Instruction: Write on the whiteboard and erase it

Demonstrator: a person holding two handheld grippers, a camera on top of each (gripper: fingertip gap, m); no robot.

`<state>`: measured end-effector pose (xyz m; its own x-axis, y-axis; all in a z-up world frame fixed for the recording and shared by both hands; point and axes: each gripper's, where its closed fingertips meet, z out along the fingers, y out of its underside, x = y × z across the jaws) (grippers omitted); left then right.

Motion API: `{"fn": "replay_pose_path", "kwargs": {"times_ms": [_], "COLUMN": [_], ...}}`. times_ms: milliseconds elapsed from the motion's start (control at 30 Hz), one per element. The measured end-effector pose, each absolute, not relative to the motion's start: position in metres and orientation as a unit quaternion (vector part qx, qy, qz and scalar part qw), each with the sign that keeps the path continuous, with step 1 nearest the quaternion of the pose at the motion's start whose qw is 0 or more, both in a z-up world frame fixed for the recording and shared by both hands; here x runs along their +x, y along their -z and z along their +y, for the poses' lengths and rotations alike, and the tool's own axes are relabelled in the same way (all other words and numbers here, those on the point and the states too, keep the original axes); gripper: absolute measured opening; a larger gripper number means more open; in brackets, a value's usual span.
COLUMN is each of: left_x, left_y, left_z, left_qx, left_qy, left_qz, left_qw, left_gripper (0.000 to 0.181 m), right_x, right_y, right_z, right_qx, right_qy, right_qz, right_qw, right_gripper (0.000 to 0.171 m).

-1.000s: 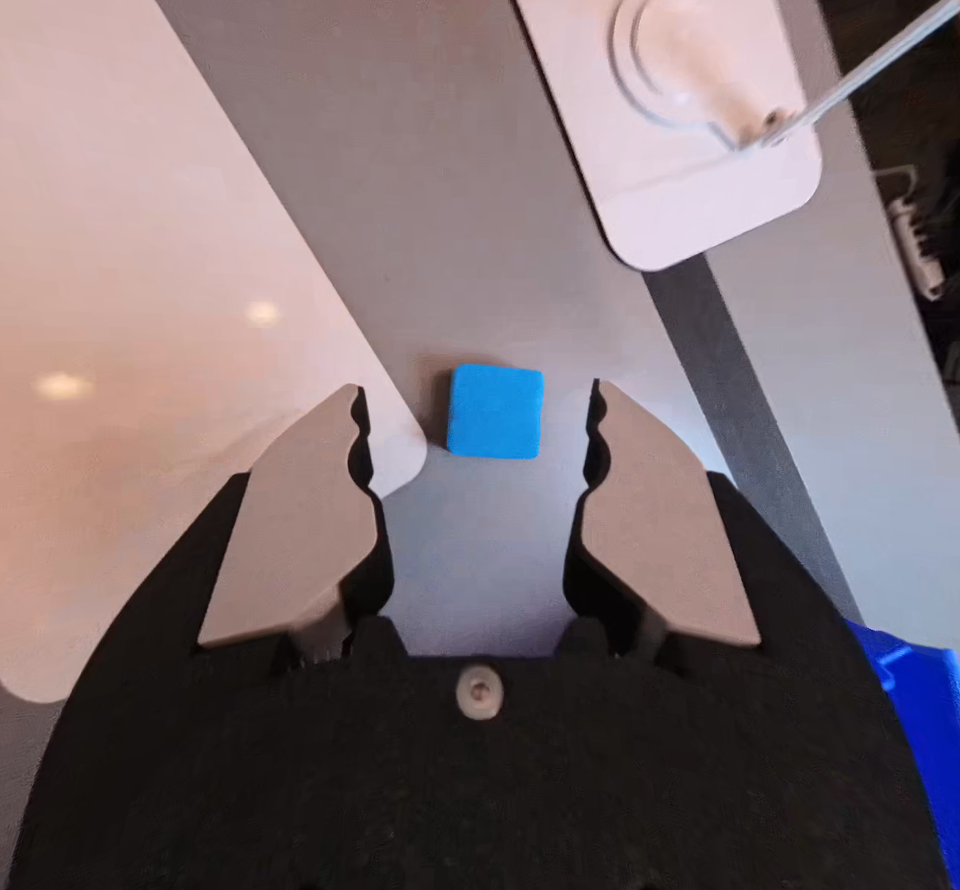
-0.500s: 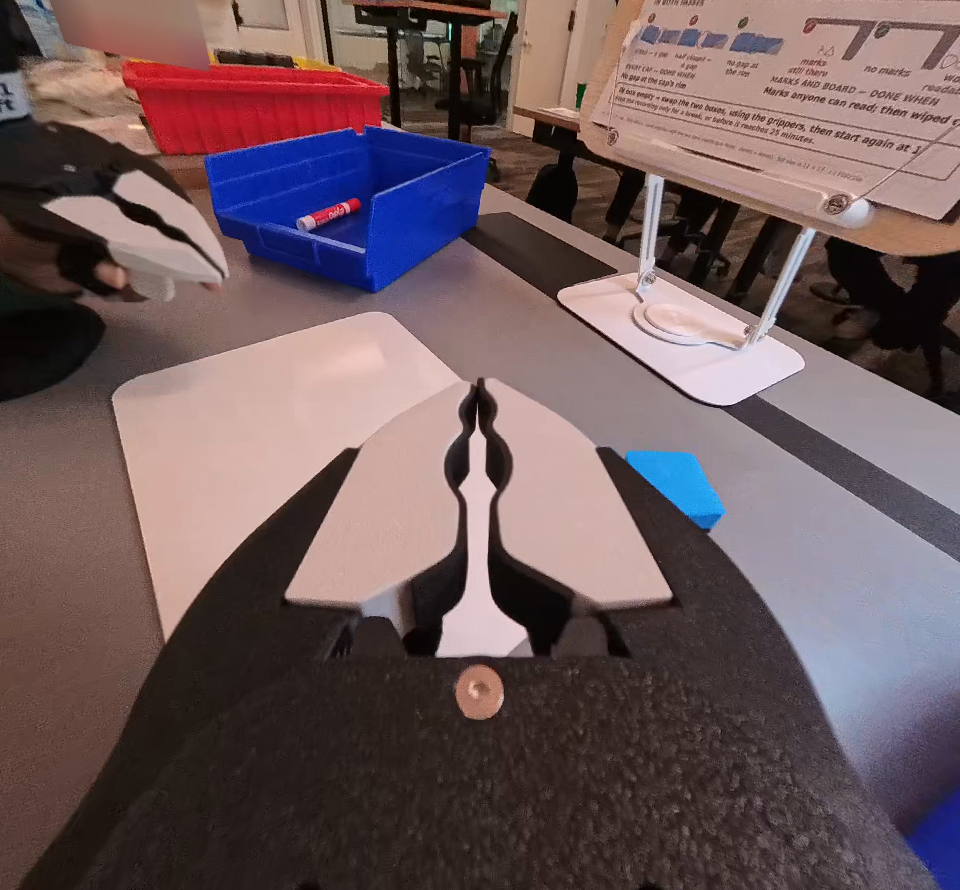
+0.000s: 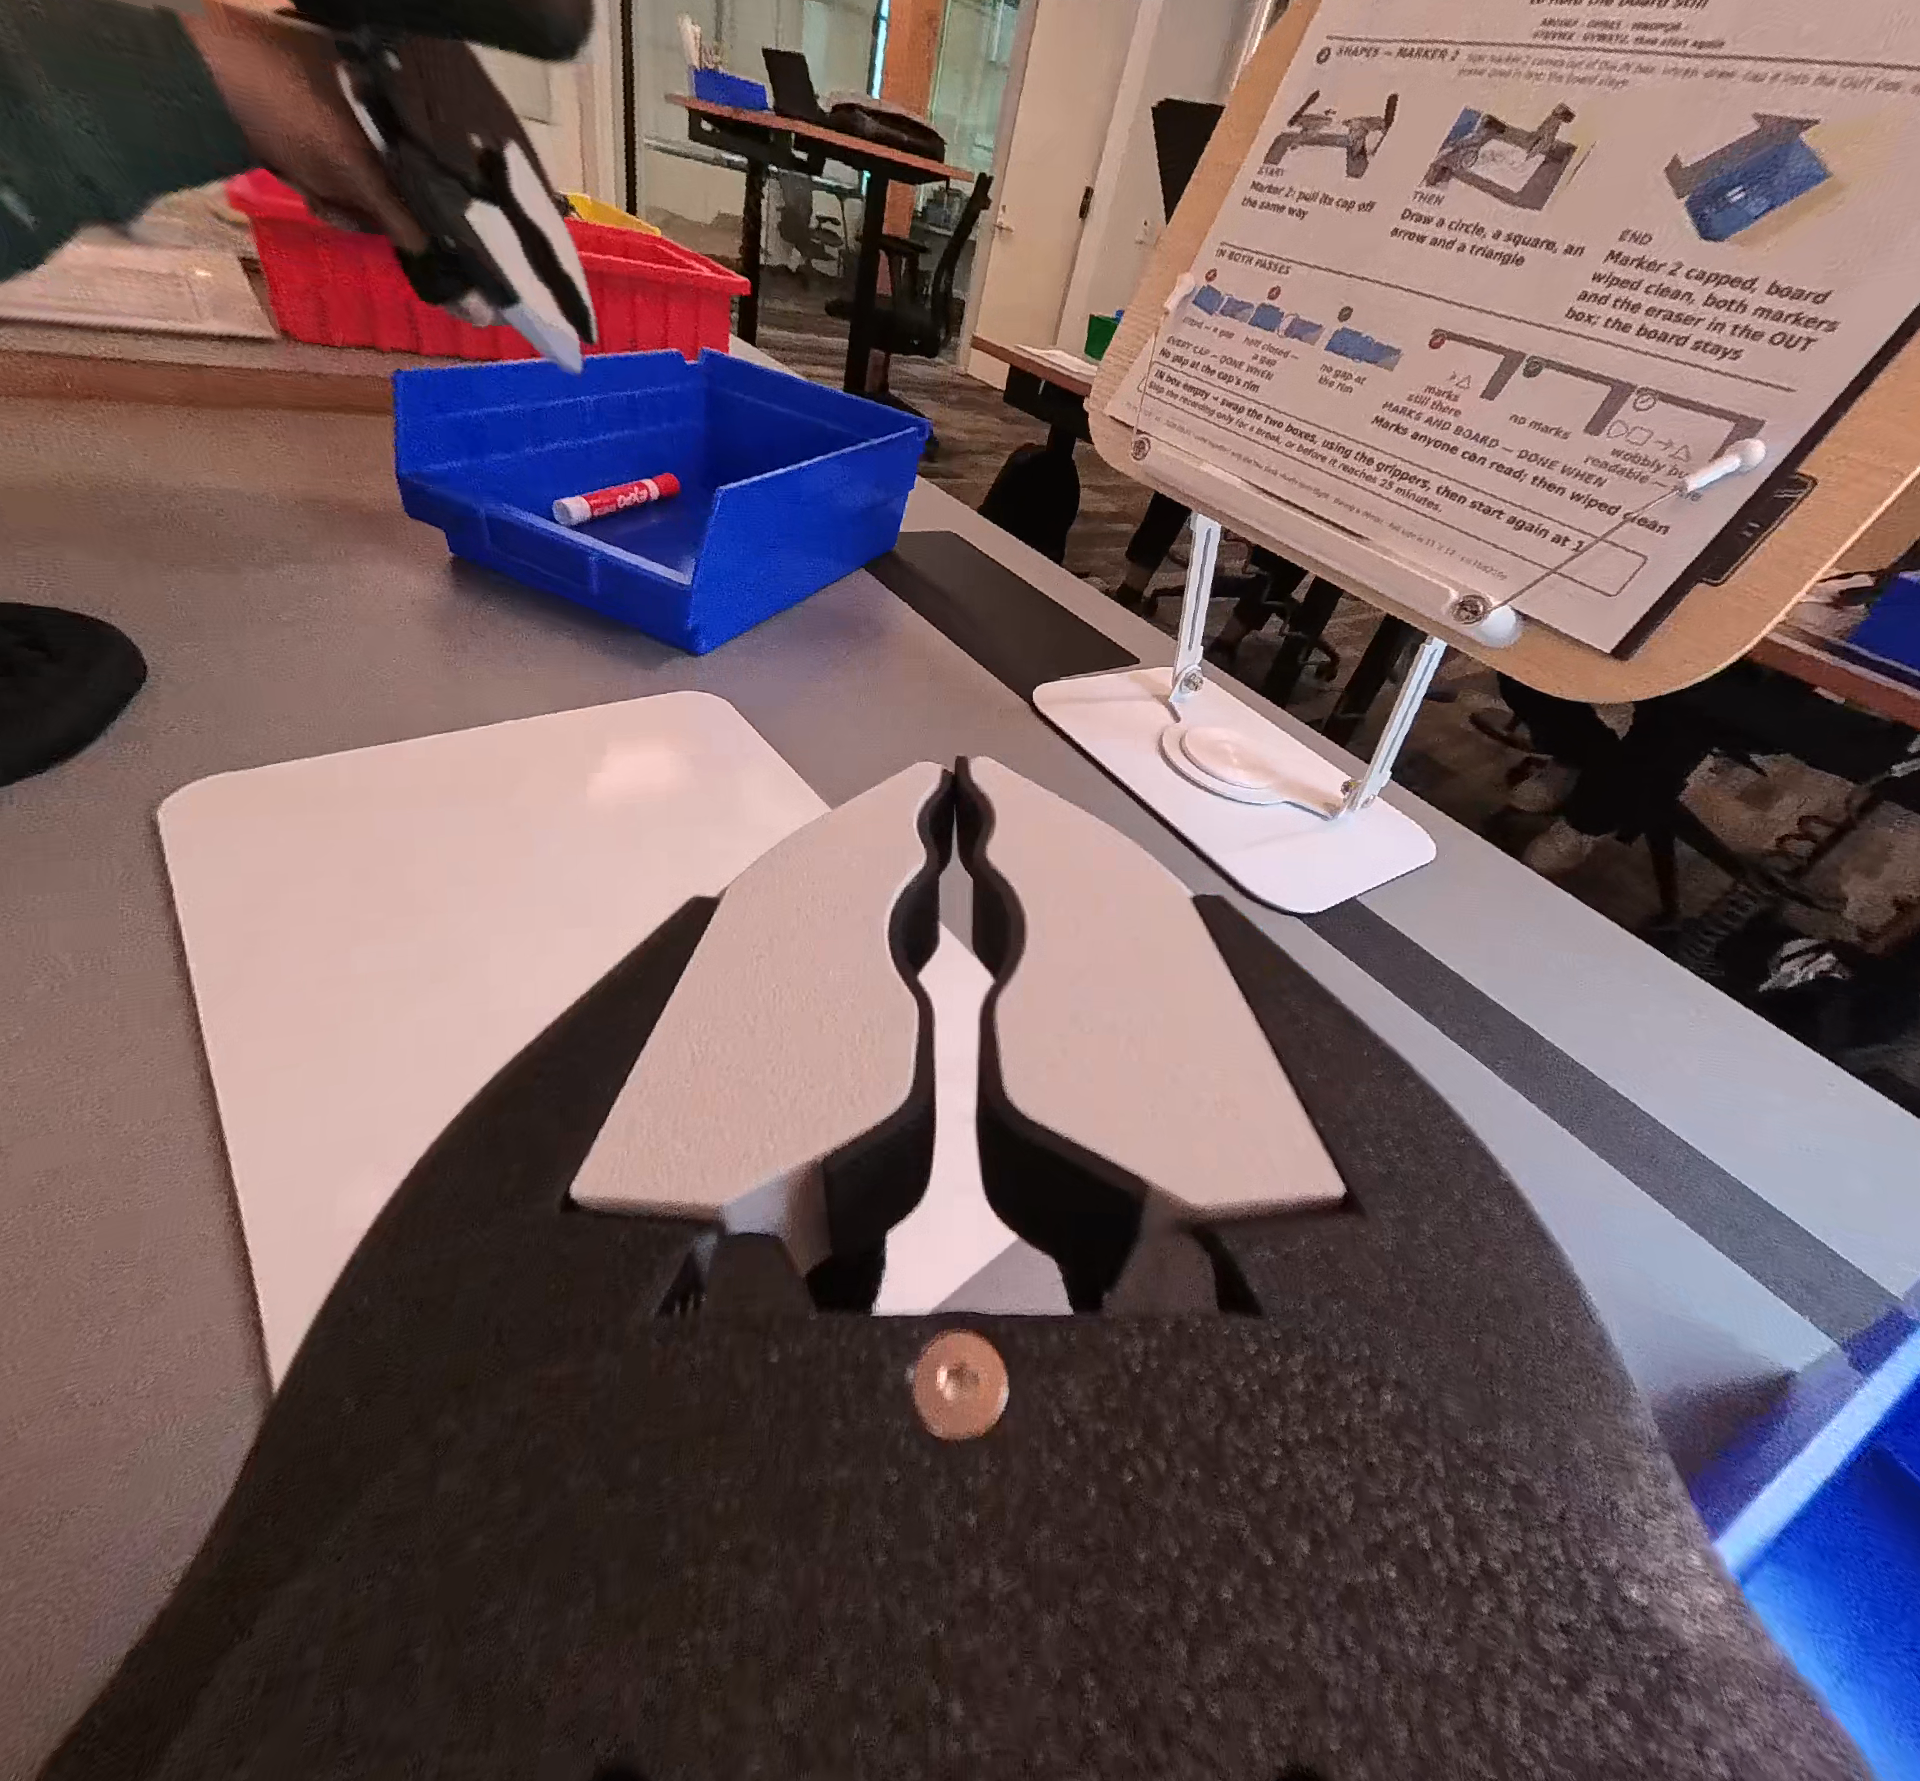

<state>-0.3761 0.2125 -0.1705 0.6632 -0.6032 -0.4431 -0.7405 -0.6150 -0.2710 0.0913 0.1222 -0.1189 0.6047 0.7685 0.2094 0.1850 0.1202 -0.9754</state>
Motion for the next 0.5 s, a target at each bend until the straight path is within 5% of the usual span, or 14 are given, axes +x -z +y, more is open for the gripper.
{"fn": "replay_pose_path", "kwargs": {"times_ms": [200, 500], "left_x": [-0.407, -0.431], "left_y": [0.227, 0.263], "left_z": [0.202, 0.206], "left_qx": [-0.826, -0.804], "left_qy": [-0.234, -0.277], "left_qz": [0.512, 0.496], "left_qw": [-0.027, -0.176], "left_gripper": [0.047, 0.052], "right_x": [0.092, 0.087], "right_y": [0.127, 0.143], "right_z": [0.123, 0.125], "right_qx": [-0.623, -0.635], "right_qy": [-0.207, -0.213], "right_qz": [-0.4, -0.412], "right_qw": [0.64, 0.618], "right_gripper": [0.0, 0.0]}}
